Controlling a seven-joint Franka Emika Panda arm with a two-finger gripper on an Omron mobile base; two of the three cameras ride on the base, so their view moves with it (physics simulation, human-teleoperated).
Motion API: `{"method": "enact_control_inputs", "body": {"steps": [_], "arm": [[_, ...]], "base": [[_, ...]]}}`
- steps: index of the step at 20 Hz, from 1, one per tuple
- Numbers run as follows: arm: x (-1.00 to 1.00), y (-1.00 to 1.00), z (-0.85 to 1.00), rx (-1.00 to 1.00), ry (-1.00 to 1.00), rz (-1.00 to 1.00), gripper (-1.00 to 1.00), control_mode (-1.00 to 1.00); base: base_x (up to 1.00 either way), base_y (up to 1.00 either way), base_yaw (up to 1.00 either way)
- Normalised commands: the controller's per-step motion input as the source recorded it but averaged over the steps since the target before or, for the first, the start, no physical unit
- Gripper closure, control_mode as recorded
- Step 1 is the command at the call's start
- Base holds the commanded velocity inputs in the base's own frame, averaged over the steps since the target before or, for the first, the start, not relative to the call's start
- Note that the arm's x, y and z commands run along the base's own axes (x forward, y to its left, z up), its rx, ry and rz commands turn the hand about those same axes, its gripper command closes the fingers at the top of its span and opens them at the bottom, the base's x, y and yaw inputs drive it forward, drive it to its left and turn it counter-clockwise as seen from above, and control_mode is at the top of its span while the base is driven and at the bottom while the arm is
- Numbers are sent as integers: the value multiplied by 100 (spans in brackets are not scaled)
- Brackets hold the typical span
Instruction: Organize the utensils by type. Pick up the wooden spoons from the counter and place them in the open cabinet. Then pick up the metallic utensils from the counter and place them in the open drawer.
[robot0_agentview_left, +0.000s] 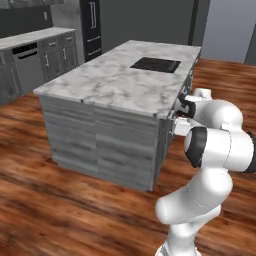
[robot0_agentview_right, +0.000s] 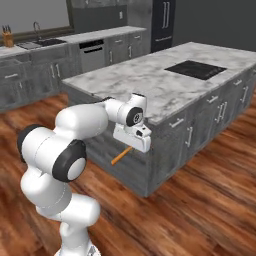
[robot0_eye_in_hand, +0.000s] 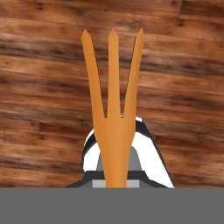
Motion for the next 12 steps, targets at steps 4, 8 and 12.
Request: {"method": "enact_control_inputs", "body": {"steps": [4, 8, 12], "arm": [[0, 0, 0, 0, 0, 0, 100, 100], [0, 0, 0, 0, 0, 0, 100, 100], [0, 0, 0, 0, 0, 0, 100, 100]], "base": [[45, 100, 0], [43, 100, 0], [43, 100, 0]]}}
